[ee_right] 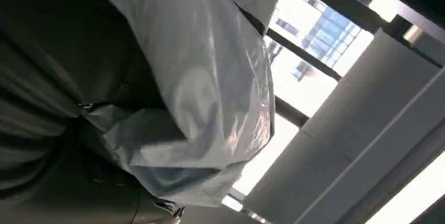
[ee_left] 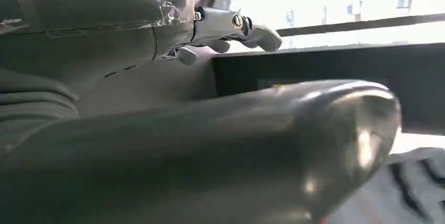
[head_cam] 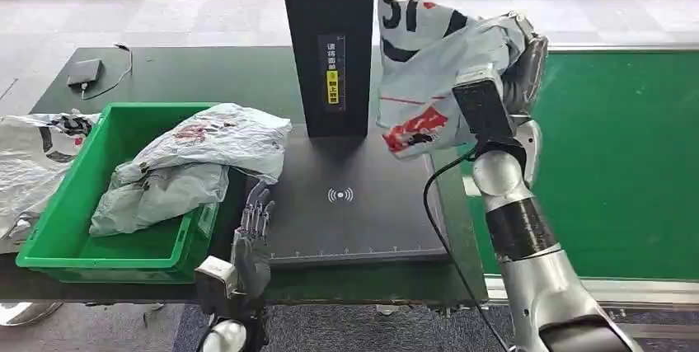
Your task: Moved the parcel from conveyor to table for the left to box.
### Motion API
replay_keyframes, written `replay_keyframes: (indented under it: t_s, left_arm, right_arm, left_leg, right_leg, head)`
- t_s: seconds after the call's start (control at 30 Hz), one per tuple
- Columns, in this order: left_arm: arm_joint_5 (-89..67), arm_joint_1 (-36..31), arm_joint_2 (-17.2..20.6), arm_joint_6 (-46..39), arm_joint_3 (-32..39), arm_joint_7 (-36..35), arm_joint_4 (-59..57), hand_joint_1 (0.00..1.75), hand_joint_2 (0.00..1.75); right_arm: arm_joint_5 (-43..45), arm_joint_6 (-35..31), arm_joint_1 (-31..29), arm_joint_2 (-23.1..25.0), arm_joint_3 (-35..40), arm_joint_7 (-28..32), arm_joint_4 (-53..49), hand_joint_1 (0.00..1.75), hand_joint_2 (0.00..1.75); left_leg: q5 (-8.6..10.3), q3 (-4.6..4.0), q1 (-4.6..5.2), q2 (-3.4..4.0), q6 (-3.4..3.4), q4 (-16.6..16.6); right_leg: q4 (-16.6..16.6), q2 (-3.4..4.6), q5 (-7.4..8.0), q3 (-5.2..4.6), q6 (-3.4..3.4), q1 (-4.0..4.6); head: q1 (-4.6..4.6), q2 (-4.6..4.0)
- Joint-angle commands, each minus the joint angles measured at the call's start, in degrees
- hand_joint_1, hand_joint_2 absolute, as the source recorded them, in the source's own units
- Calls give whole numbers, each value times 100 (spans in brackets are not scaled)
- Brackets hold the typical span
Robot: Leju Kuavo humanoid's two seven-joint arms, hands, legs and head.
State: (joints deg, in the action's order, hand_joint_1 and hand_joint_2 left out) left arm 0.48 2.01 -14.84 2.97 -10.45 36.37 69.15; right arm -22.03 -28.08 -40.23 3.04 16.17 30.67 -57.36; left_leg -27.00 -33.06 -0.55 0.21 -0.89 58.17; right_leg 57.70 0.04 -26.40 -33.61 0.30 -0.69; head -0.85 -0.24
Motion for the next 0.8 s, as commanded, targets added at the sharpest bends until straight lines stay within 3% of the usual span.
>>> replay_keyframes:
  t_s: [0.03, 0.13, 0.23, 0.37, 0.5, 0.63, 0.77, 0.8]
  left_arm:
    - [-122, -29, -157, 47, 587, -164, -422, 0, 0]
    - [-163, 107, -190, 25, 616, -213, -517, 0, 0]
    - [-163, 122, -191, 23, 616, -212, -521, 0, 0]
    - [-153, 231, -196, -25, 657, -238, -470, 0, 0]
    - [-136, 357, -68, 99, 782, -323, -706, 0, 0]
    - [-229, -58, -85, 191, 977, -246, -1250, 0, 0]
    - [-381, -190, -165, 54, 1044, -214, -1260, 0, 0]
    - [-407, -185, -170, 22, 1063, -228, -1240, 0, 0]
  right_arm:
    - [6, 400, -805, 597, 395, 289, 3181, 175, 175]
    - [51, 803, -654, 1020, 398, 302, 3853, 175, 175]
    - [43, 756, -622, 1051, 404, 319, 3868, 175, 175]
    - [350, 1361, -445, 1230, 167, 437, 3977, 175, 175]
    - [414, 1274, -356, 1249, 20, 515, 4036, 175, 175]
    - [472, 1479, -384, 1182, -140, 612, 4005, 175, 175]
    - [198, 1310, -598, 1454, 20, 560, 3980, 175, 175]
    - [104, 1197, -641, 1492, 60, 430, 3990, 47, 175]
  left_leg:
    - [1, 20, 1, 29, 1, -10]
    - [0, 28, 2, 26, 1, -17]
    - [4, 35, 2, 22, -4, -24]
    - [4, 19, 4, -2, -4, -17]
    - [2, 21, 1, 3, -5, -18]
    - [14, 19, 1, -25, -4, -25]
    - [9, -2, 1, -5, -6, -7]
    - [11, 3, 2, -3, -6, -11]
  right_leg:
    - [-8, 31, 10, 7, -3, 0]
    - [-12, 29, 7, 15, -5, 3]
    - [-17, 25, 5, 20, -6, 11]
    - [-12, 3, -2, 11, -4, 13]
    - [-13, 7, -5, 15, -10, 16]
    - [-22, -22, -4, 20, -12, 14]
    - [-3, -3, -1, -9, -12, 12]
    - [-5, 0, 0, -5, -14, 10]
  head:
    - [-2, -2]
    - [-2, 0]
    - [-2, 0]
    - [-2, 0]
    - [-2, 0]
    - [-2, 0]
    - [-2, 0]
    - [-2, 0]
